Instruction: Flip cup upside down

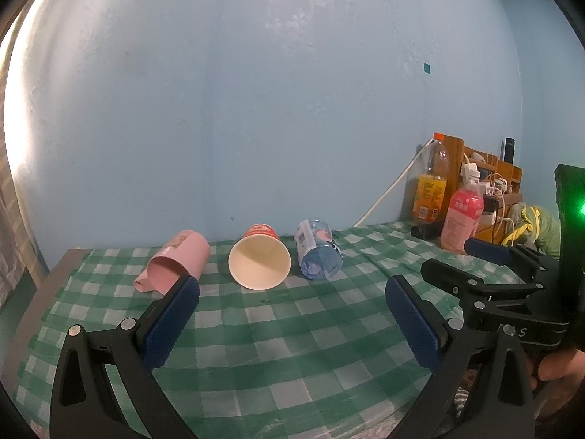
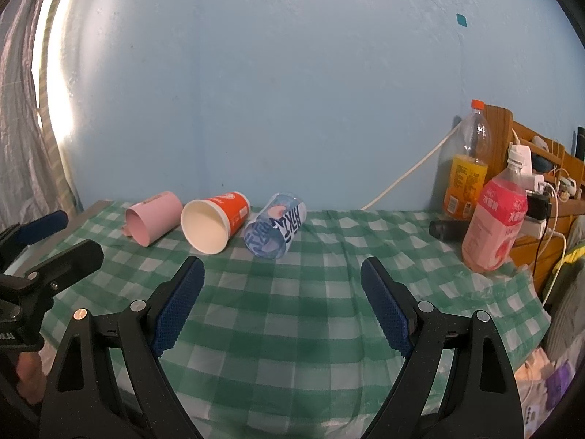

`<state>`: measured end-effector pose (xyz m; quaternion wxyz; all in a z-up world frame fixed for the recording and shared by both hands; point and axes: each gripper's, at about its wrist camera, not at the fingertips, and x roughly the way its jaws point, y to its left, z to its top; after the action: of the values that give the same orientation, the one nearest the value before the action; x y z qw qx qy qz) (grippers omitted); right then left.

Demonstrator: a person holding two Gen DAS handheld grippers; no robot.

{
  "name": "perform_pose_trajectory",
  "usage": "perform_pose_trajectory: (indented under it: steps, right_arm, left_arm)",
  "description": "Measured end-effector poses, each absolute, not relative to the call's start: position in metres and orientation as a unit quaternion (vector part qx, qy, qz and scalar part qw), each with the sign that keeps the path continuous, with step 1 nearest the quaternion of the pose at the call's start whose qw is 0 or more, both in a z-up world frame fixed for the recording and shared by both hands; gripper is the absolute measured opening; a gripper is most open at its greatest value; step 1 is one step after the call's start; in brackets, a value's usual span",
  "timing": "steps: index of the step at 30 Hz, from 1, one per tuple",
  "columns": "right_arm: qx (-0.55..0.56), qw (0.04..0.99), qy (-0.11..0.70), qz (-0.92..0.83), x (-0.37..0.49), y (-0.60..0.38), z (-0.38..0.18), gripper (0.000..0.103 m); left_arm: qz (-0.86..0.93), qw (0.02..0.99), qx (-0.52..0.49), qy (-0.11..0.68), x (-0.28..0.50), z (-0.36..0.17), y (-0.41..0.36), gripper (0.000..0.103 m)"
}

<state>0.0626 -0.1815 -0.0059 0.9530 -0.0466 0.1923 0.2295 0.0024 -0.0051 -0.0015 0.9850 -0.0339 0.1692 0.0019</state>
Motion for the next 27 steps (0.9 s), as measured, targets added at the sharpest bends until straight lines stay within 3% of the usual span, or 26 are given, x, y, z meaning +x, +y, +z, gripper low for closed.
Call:
perform_pose_trajectory:
  steps: [27]
  right_arm:
    - [-0.048,0.951,0.199,0.233,0.0638,-0.1811,-0.0066,0.086]
  left_arm:
    - [-0.004,0.983,-0.033,0.181,0.0067,-0.0027,-0.0073,0.103]
